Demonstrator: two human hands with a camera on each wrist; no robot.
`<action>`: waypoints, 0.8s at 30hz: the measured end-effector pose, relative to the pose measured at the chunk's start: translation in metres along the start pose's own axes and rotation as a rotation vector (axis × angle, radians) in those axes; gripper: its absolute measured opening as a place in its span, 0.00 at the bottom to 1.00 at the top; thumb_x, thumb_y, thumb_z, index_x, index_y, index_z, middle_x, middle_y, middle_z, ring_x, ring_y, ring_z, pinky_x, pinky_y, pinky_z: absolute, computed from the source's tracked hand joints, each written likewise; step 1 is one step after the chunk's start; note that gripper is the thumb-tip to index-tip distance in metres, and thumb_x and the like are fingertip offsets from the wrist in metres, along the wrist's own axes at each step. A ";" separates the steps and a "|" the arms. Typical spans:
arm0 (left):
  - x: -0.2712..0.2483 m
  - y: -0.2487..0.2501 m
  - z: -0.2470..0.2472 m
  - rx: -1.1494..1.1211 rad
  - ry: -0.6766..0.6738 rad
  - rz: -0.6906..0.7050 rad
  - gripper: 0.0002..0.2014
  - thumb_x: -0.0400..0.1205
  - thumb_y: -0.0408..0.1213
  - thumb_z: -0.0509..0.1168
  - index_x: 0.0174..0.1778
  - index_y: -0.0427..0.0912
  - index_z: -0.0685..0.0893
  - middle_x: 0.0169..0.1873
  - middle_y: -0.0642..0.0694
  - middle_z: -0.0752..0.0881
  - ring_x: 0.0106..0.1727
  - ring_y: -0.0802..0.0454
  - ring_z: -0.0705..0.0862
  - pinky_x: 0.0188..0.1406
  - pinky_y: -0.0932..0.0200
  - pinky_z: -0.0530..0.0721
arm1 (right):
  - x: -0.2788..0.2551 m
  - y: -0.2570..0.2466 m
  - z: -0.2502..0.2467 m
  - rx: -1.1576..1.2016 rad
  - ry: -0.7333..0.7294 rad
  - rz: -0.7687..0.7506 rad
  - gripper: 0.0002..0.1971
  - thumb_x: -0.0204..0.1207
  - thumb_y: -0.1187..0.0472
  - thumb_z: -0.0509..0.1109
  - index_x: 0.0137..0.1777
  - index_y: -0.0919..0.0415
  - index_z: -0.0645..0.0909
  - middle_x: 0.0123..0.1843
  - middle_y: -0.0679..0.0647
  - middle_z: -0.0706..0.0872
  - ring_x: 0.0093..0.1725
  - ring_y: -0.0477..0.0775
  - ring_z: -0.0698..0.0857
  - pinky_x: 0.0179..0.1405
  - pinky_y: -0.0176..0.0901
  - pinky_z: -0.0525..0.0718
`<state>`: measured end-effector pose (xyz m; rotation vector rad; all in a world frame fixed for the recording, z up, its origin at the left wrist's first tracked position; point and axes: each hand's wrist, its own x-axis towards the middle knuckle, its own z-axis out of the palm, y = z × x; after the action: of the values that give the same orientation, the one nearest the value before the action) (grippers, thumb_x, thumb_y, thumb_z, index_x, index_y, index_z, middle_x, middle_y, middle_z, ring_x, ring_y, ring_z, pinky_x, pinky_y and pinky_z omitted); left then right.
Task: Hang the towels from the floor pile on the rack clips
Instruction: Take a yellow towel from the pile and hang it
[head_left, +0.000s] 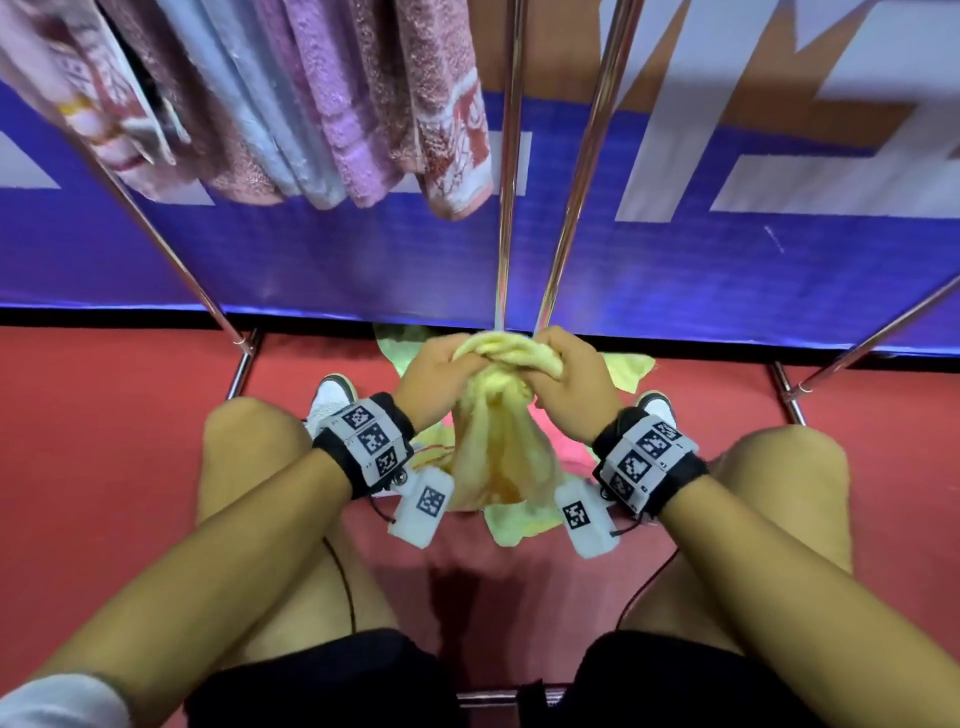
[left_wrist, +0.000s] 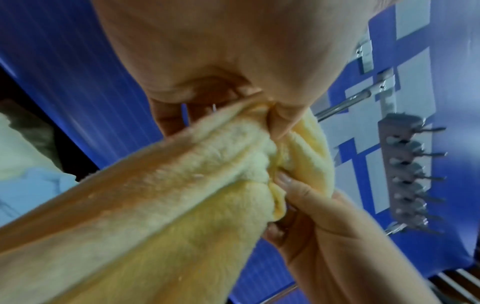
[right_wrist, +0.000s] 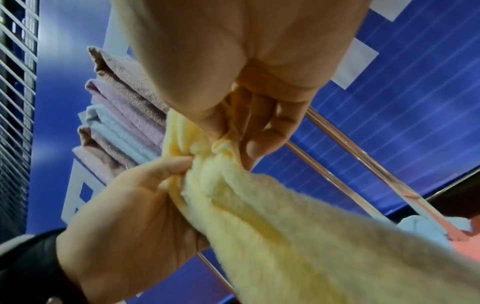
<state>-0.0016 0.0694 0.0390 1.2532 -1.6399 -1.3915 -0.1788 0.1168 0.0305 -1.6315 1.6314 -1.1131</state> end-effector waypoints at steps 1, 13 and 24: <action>-0.001 -0.010 0.003 0.029 -0.024 -0.020 0.08 0.75 0.34 0.67 0.38 0.31 0.84 0.31 0.52 0.83 0.32 0.60 0.78 0.36 0.60 0.76 | -0.005 0.005 0.002 -0.036 -0.017 -0.028 0.09 0.70 0.65 0.69 0.42 0.48 0.78 0.32 0.46 0.84 0.35 0.57 0.83 0.36 0.45 0.78; -0.010 -0.054 0.034 0.232 -0.165 0.010 0.05 0.74 0.39 0.60 0.36 0.46 0.80 0.33 0.53 0.84 0.36 0.54 0.80 0.39 0.54 0.78 | -0.015 0.028 0.034 -0.054 -0.095 -0.009 0.06 0.72 0.66 0.73 0.48 0.57 0.84 0.34 0.39 0.82 0.32 0.42 0.80 0.37 0.36 0.79; -0.001 -0.052 0.021 0.020 0.045 0.003 0.16 0.85 0.32 0.66 0.29 0.42 0.79 0.22 0.60 0.80 0.27 0.65 0.75 0.33 0.66 0.73 | -0.012 0.059 0.040 -0.231 -0.426 0.157 0.08 0.72 0.56 0.73 0.46 0.60 0.82 0.39 0.53 0.86 0.40 0.55 0.83 0.45 0.52 0.82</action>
<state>-0.0073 0.0789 -0.0162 1.2836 -1.6279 -1.3391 -0.1729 0.1167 -0.0415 -1.7042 1.6065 -0.4683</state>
